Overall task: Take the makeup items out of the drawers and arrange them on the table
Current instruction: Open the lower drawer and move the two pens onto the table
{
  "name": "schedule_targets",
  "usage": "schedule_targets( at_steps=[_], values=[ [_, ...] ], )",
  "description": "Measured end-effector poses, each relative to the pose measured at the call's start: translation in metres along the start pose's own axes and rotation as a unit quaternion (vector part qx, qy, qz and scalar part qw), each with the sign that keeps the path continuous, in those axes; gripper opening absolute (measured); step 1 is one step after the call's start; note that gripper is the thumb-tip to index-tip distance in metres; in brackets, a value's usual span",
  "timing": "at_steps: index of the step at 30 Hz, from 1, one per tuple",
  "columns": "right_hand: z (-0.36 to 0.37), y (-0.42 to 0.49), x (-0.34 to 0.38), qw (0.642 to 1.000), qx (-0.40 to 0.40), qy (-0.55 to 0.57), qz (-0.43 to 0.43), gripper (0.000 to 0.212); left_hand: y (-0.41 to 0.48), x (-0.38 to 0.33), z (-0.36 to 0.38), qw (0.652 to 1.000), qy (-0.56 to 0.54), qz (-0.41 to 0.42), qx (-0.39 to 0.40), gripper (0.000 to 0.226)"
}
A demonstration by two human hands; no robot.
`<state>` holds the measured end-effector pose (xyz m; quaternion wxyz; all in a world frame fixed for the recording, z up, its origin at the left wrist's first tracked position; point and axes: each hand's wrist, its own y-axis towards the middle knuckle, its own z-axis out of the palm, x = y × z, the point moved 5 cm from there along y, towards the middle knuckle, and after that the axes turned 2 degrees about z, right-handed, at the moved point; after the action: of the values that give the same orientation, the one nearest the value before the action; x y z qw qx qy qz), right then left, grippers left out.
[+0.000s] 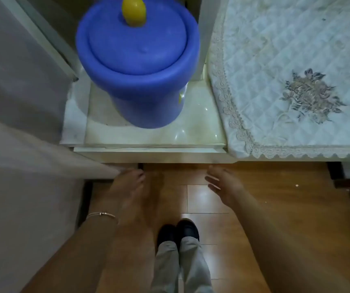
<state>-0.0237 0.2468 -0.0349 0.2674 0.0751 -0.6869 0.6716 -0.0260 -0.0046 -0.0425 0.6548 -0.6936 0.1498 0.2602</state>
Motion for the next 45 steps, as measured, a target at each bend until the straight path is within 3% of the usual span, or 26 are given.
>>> schedule_targets(
  at_steps=[5,10,12,14,15,18,21,24,26,30,35,45],
  values=[
    [0.006,0.007,0.006,0.992,0.013,0.124,0.02,0.014,0.005,-0.015,-0.011,0.99,-0.137,0.016,-0.012,0.046],
    [0.004,-0.006,-0.002,0.992,0.005,0.12,0.034,0.014,-0.005,-0.006,-0.022,0.994,-0.11,0.003,0.013,0.043],
    [-0.001,-0.017,-0.013,0.993,-0.007,0.115,0.037,0.018,-0.017,0.006,-0.026,0.988,-0.151,-0.007,0.025,0.043],
    [-0.005,-0.035,-0.026,0.997,-0.016,0.071,0.039,0.032,-0.033,0.018,-0.033,0.99,-0.137,-0.017,0.011,0.032],
    [-0.006,-0.047,-0.031,0.999,-0.027,0.018,0.036,0.034,-0.044,0.023,-0.038,0.997,-0.08,-0.009,0.009,0.03],
    [-0.006,-0.092,-0.031,0.972,-0.073,-0.219,-0.052,0.033,-0.092,0.019,-0.051,0.992,0.088,0.089,-0.019,0.02],
    [0.005,-0.139,-0.007,0.907,-0.079,-0.339,-0.238,0.017,-0.144,-0.017,-0.064,0.945,0.164,0.262,-0.108,0.019],
    [0.015,-0.163,0.027,0.821,-0.129,-0.399,-0.388,0.019,-0.167,-0.055,-0.054,0.836,0.341,0.416,-0.11,0.028],
    [0.022,-0.155,0.043,0.772,-0.152,-0.45,-0.422,0.027,-0.153,-0.062,-0.047,0.797,0.455,0.389,-0.08,0.039],
    [0.026,-0.132,0.043,0.716,-0.16,-0.574,-0.363,0.029,-0.135,-0.06,-0.045,0.757,0.548,0.35,-0.067,0.044],
    [0.018,-0.148,0.021,0.733,-0.142,-0.554,-0.368,0.029,-0.148,-0.047,-0.046,0.761,0.555,0.327,-0.08,0.038],
    [-0.013,-0.197,-0.058,0.729,-0.127,-0.586,-0.331,0.021,-0.2,0.034,-0.066,0.771,0.547,0.294,-0.142,0.047]
  ],
)
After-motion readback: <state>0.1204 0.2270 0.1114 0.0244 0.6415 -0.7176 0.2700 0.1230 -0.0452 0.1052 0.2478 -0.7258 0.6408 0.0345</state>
